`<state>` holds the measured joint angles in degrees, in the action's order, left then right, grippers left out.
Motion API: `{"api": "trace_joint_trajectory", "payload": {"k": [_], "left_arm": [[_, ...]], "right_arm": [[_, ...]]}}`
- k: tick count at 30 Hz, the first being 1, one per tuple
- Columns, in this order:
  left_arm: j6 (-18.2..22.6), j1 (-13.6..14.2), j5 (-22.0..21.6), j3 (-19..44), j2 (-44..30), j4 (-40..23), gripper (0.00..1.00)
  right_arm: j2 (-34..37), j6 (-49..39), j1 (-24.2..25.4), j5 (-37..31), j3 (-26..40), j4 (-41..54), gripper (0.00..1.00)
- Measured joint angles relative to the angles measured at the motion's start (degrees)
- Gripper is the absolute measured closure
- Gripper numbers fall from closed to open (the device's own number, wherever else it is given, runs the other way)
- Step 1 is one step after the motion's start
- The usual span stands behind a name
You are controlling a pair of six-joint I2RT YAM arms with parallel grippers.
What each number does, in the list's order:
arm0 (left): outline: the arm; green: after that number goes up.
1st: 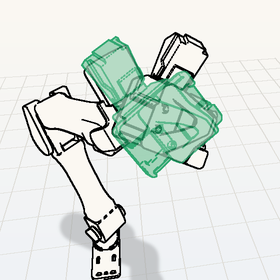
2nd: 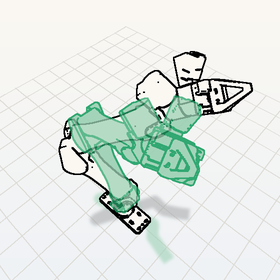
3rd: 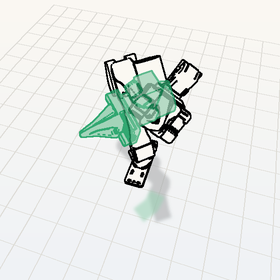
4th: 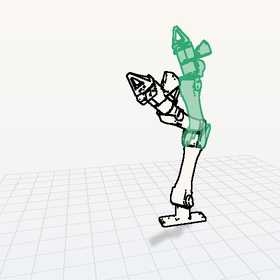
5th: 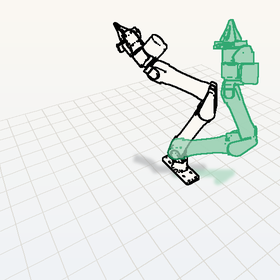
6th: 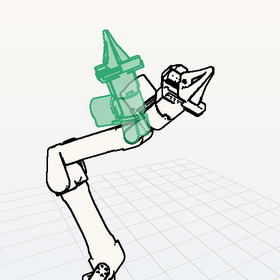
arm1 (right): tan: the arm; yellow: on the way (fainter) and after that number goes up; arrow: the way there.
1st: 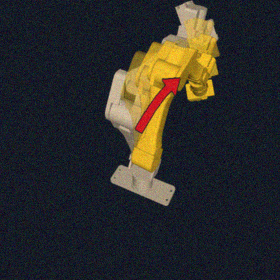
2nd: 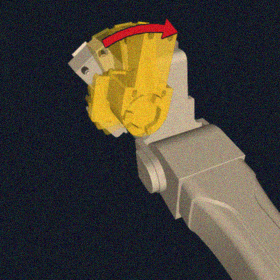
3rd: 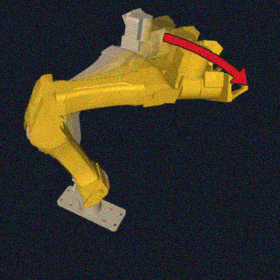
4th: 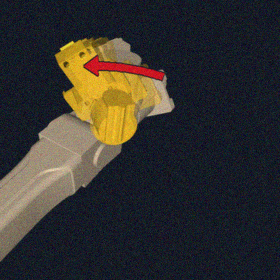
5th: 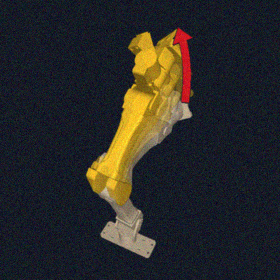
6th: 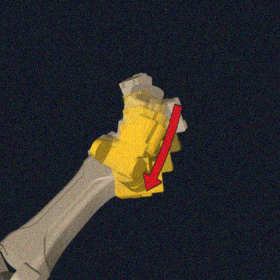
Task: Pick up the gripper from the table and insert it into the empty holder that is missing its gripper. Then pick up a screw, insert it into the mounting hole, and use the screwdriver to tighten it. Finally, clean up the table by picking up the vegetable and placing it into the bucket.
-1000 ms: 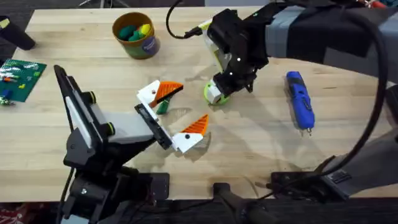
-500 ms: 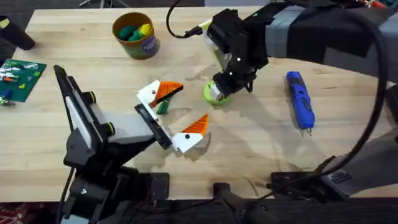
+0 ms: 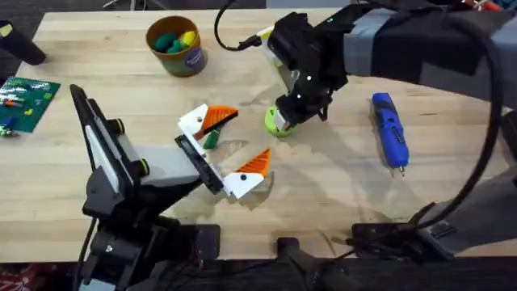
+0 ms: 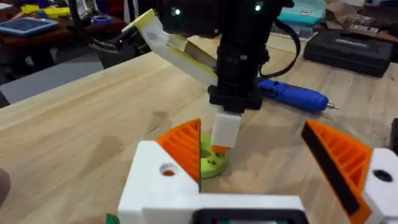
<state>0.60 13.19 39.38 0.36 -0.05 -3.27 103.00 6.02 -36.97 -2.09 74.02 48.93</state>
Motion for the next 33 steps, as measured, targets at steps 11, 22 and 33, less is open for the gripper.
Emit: {"api": "trace_joint_trajectory", "payload": {"k": [11, 22, 33], "left_arm": [[0.0, 0.0, 0.0, 0.0, 0.0, 0.0, 0.013], [0.0, 0.0, 0.0, 0.0, 0.0, 0.0, 0.013], [0.0, 0.0, 0.0, 0.0, 0.0, 0.0, 0.013]], "right_arm": [[0.04, -0.02, 0.0, -0.02, 0.0, -0.02, 0.747], [0.68, -0.04, 0.02, -0.47, 0.0, -0.04, 0.854], [0.72, -0.04, 0.0, -0.57, 0.0, -0.57, 0.992]]}}
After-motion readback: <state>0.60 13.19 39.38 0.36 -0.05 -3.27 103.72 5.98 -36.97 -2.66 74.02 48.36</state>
